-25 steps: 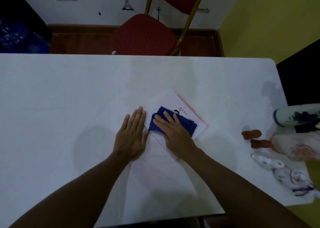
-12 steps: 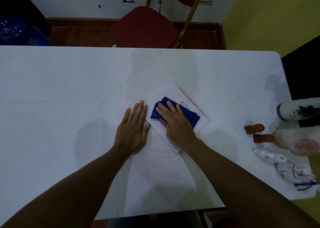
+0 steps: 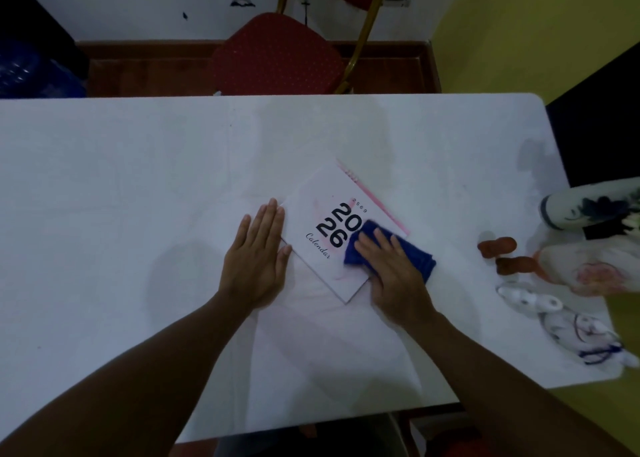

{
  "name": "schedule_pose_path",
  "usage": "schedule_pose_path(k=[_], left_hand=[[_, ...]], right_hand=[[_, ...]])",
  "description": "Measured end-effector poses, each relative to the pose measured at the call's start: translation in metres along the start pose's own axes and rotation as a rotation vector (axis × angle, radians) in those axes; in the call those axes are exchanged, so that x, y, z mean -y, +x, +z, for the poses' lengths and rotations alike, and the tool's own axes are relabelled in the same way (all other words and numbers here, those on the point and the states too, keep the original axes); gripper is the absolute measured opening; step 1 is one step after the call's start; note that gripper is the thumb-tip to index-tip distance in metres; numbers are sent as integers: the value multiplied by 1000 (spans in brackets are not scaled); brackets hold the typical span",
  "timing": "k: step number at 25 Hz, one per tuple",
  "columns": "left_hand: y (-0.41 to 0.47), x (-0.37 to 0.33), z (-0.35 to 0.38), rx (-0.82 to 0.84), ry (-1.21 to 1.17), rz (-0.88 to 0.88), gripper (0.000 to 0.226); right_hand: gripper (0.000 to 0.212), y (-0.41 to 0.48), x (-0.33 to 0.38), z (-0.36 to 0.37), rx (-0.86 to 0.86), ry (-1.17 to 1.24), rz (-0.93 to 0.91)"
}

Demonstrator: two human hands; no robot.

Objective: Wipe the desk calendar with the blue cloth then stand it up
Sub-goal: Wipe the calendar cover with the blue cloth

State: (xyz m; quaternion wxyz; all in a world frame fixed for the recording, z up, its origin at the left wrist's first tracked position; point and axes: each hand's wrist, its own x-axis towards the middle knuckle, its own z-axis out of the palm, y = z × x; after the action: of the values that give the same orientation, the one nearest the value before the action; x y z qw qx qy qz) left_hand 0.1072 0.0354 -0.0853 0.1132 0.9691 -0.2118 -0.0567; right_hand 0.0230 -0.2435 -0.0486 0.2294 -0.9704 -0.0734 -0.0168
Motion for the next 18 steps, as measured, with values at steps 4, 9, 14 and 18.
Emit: schedule_pose_path(k=[4, 9, 14, 18], left_hand=[[0, 0, 0, -3, 3, 3, 67], [-1, -1, -2, 6, 13, 2, 66], [0, -1, -1, 9, 13, -7, 66], [0, -1, -1, 2, 6, 0, 67]], right_hand=[[49, 71, 16, 7, 97, 65, 177], [52, 104, 41, 24, 196, 117, 76], [52, 13, 46, 16, 263, 171, -78], [49, 5, 23, -2, 307, 164, -170]])
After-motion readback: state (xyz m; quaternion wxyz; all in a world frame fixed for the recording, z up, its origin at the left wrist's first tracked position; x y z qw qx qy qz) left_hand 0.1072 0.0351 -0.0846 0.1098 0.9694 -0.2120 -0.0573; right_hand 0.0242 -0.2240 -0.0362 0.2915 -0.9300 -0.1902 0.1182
